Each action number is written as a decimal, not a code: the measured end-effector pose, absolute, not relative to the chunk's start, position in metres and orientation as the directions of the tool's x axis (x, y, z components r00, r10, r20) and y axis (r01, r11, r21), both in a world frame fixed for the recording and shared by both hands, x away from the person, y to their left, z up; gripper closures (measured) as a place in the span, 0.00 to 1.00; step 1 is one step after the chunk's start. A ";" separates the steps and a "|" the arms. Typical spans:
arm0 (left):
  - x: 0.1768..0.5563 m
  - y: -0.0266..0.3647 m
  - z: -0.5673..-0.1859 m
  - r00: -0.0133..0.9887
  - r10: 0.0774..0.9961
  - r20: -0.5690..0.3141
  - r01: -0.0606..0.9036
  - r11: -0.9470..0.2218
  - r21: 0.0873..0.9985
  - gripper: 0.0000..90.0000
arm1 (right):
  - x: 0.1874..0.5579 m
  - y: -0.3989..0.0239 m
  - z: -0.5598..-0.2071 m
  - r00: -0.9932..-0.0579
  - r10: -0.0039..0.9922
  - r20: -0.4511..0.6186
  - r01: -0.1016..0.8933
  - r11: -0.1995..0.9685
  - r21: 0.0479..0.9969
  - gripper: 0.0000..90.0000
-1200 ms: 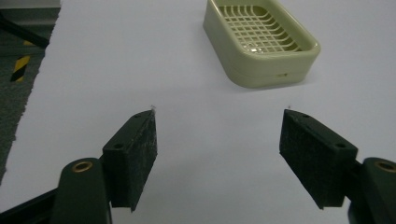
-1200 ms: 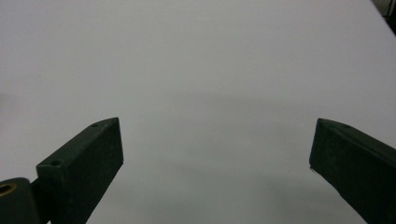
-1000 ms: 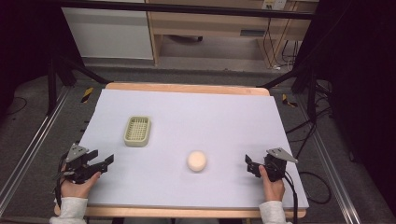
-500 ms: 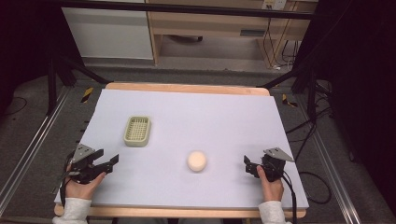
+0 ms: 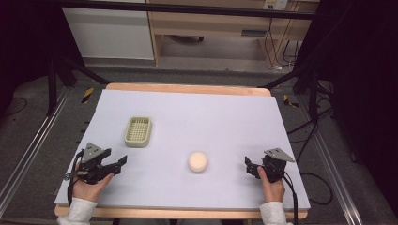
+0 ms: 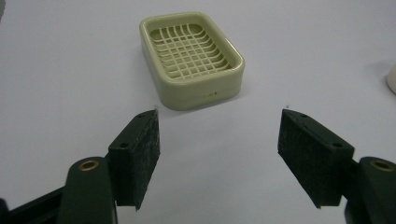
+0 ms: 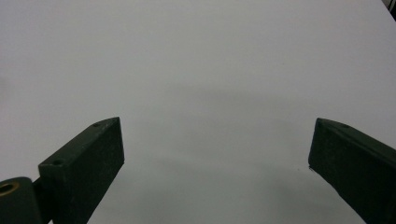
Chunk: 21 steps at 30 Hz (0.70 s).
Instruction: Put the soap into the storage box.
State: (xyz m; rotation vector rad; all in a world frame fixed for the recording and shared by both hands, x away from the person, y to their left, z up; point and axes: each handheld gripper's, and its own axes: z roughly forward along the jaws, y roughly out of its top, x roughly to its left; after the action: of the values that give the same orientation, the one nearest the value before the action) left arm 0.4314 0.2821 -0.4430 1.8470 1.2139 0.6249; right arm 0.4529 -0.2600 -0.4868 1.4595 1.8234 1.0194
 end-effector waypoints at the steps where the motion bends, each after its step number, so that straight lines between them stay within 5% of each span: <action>1: 0.433 0.279 -0.442 0.417 0.909 -0.022 0.504 -0.210 0.838 0.32 | 0.453 -0.260 -0.487 -0.229 0.973 0.022 0.529 0.105 0.842 0.04; 21: 0.442 0.248 -0.438 0.486 0.874 0.010 0.485 -0.278 0.829 0.29 | 0.453 -0.260 -0.487 -0.234 0.972 0.028 0.534 0.104 0.839 0.04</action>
State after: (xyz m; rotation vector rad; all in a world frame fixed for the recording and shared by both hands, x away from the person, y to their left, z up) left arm 0.4423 0.2479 -0.4377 1.9254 1.1261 0.6109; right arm 0.4533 -0.2598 -0.4868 1.4674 1.8329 1.0240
